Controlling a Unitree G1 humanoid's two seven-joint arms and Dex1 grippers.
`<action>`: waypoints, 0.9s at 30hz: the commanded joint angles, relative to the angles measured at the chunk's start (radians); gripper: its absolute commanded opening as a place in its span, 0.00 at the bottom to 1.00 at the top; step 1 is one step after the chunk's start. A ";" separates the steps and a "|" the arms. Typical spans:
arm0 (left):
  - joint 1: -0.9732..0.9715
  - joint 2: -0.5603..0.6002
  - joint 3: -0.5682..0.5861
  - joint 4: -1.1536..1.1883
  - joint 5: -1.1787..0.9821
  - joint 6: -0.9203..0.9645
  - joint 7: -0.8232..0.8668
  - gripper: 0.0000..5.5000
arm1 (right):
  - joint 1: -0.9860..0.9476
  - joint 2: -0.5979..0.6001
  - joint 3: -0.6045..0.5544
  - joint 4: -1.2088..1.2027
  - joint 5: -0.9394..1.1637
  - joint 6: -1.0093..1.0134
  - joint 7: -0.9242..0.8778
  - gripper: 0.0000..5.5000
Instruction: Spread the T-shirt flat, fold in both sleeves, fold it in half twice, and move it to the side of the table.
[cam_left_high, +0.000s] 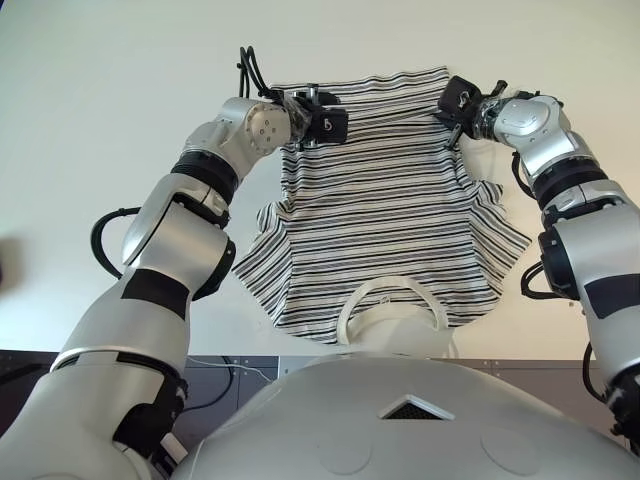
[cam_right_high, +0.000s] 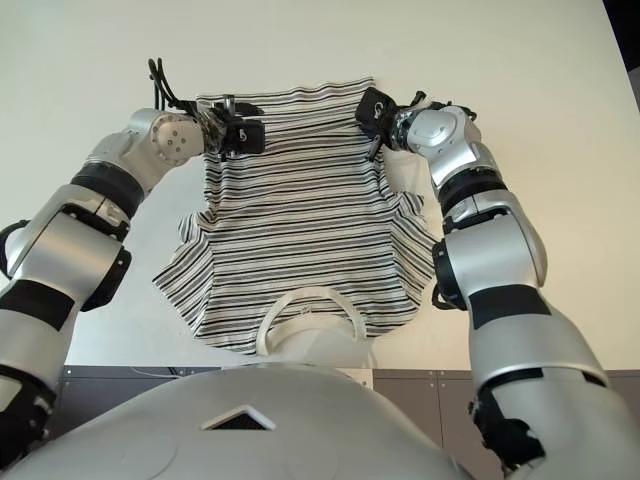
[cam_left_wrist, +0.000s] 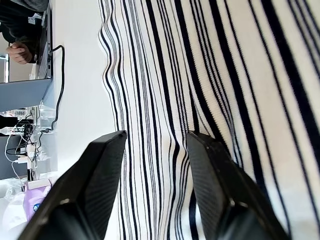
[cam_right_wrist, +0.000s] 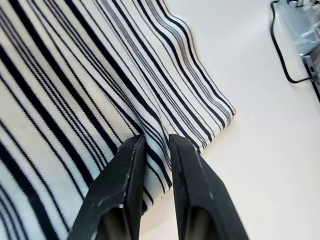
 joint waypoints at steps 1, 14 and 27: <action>-0.025 -0.024 -0.016 0.070 0.058 -0.009 0.088 0.41 | -0.034 -0.001 -0.028 0.024 -0.012 0.013 -0.024 0.16; 0.083 0.156 0.162 -0.066 -0.102 -0.215 -0.024 0.41 | 0.234 -0.215 -0.252 -0.550 0.284 -0.105 0.365 0.16; 0.170 0.207 0.047 -0.007 0.034 -0.110 -0.089 0.41 | 0.543 -0.252 -0.336 -1.193 0.421 0.302 0.315 0.16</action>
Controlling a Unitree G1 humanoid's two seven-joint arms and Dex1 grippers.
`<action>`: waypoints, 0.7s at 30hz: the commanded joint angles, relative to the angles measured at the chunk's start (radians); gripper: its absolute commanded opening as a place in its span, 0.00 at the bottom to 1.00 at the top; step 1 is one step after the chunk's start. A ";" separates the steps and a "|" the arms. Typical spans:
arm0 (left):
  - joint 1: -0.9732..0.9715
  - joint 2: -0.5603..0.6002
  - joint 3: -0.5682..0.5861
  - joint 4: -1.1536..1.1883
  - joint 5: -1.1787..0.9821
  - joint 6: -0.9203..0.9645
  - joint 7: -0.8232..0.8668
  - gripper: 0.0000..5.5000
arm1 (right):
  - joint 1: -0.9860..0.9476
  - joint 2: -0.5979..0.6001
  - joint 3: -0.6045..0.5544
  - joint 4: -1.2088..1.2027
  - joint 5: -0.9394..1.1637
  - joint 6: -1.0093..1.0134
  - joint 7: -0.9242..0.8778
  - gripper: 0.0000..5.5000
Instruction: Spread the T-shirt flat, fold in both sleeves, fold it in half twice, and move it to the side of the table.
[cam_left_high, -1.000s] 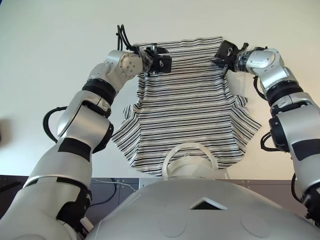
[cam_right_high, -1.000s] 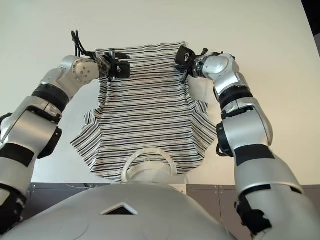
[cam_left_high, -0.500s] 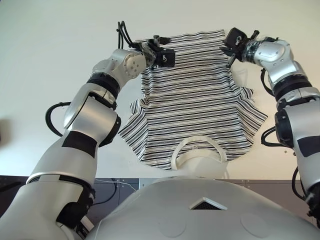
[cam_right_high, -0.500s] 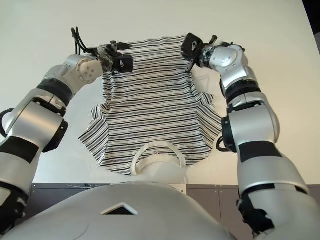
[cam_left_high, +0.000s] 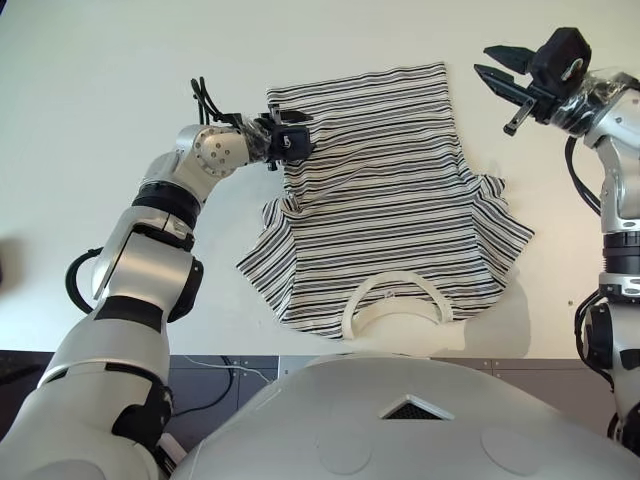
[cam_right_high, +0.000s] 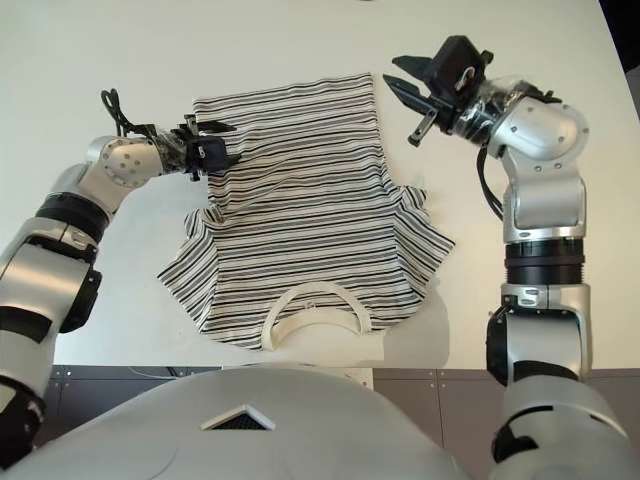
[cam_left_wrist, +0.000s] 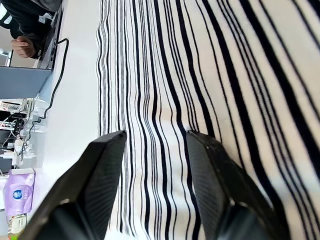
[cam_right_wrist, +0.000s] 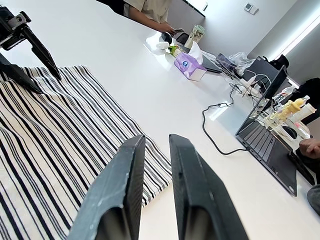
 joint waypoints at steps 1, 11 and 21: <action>-0.005 0.022 -0.075 0.104 0.118 0.072 0.026 0.41 | 0.036 0.003 -0.012 -0.037 0.003 0.039 -0.028 0.16; -0.110 -0.054 -0.063 0.156 0.136 0.047 0.248 0.41 | 0.107 0.024 -0.004 -0.097 0.006 0.073 -0.070 0.16; 0.211 0.115 0.366 -0.525 -0.533 0.364 -0.183 0.41 | 0.276 0.048 -0.100 -0.280 0.036 0.156 -0.195 0.16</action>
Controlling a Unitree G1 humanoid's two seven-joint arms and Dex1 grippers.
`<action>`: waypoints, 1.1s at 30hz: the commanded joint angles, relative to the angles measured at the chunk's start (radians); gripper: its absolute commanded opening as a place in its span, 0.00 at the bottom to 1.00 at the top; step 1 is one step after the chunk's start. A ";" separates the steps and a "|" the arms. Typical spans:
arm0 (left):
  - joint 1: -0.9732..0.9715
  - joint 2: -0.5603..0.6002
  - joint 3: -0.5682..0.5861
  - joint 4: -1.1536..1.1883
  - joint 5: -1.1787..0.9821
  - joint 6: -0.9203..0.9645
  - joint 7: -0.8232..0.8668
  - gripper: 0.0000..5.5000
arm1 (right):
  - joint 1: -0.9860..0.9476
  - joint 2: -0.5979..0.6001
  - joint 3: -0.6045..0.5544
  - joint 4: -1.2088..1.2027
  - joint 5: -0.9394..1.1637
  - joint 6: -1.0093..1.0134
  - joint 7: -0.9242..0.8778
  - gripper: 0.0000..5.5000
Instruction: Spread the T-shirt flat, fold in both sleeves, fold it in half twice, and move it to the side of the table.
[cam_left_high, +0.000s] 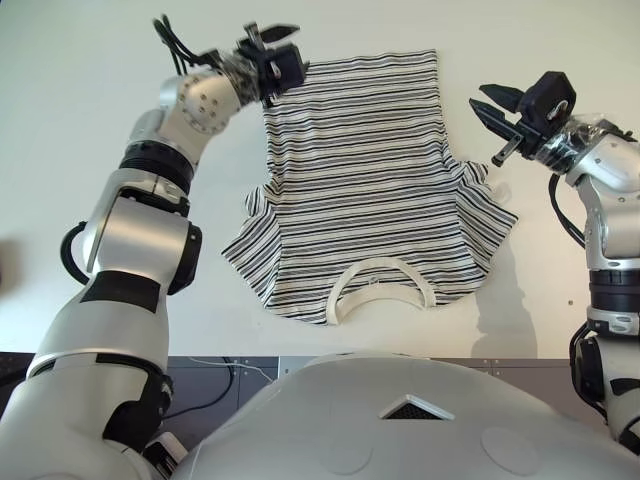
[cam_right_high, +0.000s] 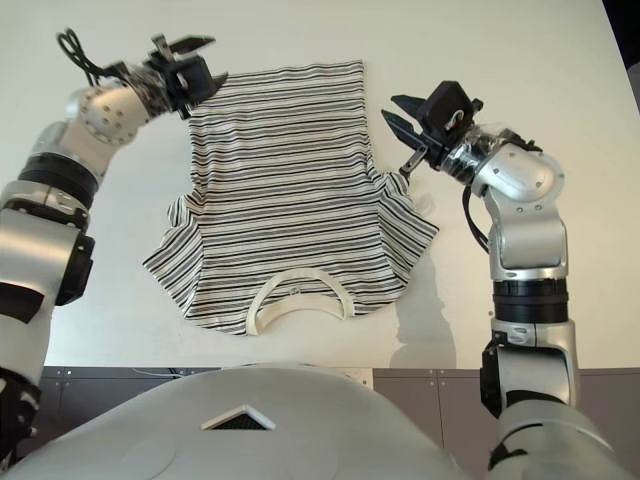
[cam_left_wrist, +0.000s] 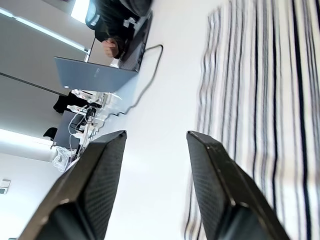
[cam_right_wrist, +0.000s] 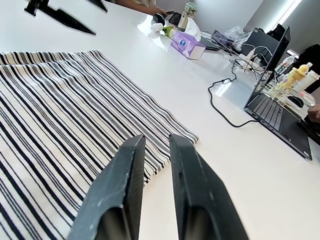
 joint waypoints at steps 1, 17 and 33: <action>0.441 0.126 0.190 -0.668 -0.414 0.484 -0.243 0.41 | 0.118 0.033 -0.101 -0.114 0.020 0.060 -0.122 0.16; 1.482 0.034 0.664 -1.879 -0.897 1.376 0.204 0.41 | 0.337 0.191 -0.589 -0.121 0.247 0.153 -0.522 0.16; 1.573 -0.061 0.630 -1.491 -0.888 1.273 -0.020 0.41 | 0.286 0.182 -0.498 -0.043 0.185 0.129 -0.541 0.16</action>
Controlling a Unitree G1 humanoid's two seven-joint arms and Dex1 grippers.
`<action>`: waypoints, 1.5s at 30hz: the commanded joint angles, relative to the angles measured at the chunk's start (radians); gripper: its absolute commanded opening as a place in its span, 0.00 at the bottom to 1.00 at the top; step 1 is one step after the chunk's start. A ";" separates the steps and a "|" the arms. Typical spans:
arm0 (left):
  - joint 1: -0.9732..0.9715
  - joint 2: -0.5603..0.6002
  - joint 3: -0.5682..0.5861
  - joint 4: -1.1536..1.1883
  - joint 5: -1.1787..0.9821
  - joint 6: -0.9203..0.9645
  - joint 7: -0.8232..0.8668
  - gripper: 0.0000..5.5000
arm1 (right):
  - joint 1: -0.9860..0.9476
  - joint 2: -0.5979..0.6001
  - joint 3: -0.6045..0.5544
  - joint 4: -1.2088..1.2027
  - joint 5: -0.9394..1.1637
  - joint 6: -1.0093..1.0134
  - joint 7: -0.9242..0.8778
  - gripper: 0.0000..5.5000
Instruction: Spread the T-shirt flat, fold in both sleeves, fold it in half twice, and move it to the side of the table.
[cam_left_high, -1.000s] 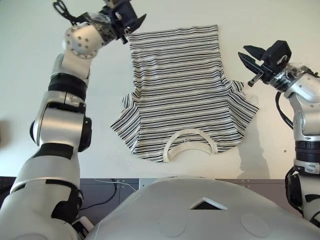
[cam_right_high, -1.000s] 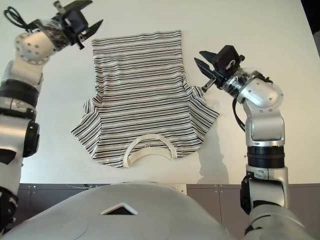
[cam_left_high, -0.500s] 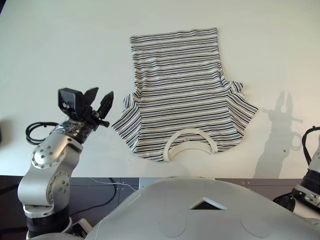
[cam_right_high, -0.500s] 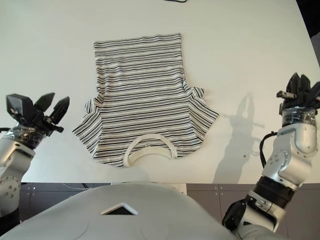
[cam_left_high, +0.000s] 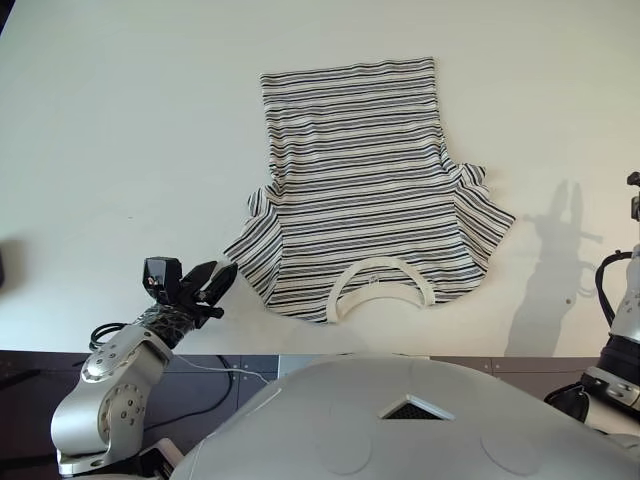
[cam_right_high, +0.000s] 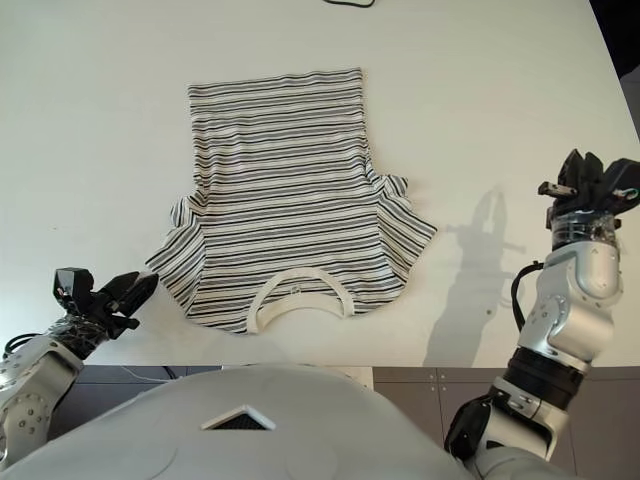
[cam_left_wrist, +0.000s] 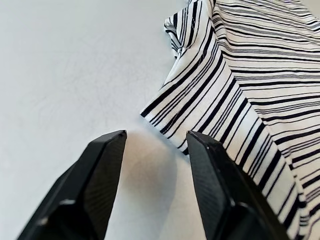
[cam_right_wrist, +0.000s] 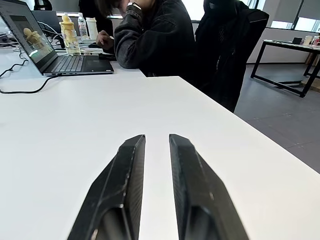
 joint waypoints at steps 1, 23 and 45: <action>-0.036 -0.025 -0.019 0.117 0.016 0.009 -0.002 0.41 | -0.009 0.007 0.012 0.014 -0.014 -0.012 -0.004 0.16; -0.168 0.054 0.020 0.099 -0.085 0.153 -0.034 0.02 | -0.005 0.024 0.050 0.026 -0.053 -0.038 -0.022 0.16; -0.192 0.182 -0.047 -0.140 -0.001 -0.020 -0.255 0.02 | 0.032 0.055 0.076 -0.008 -0.089 -0.058 -0.051 0.16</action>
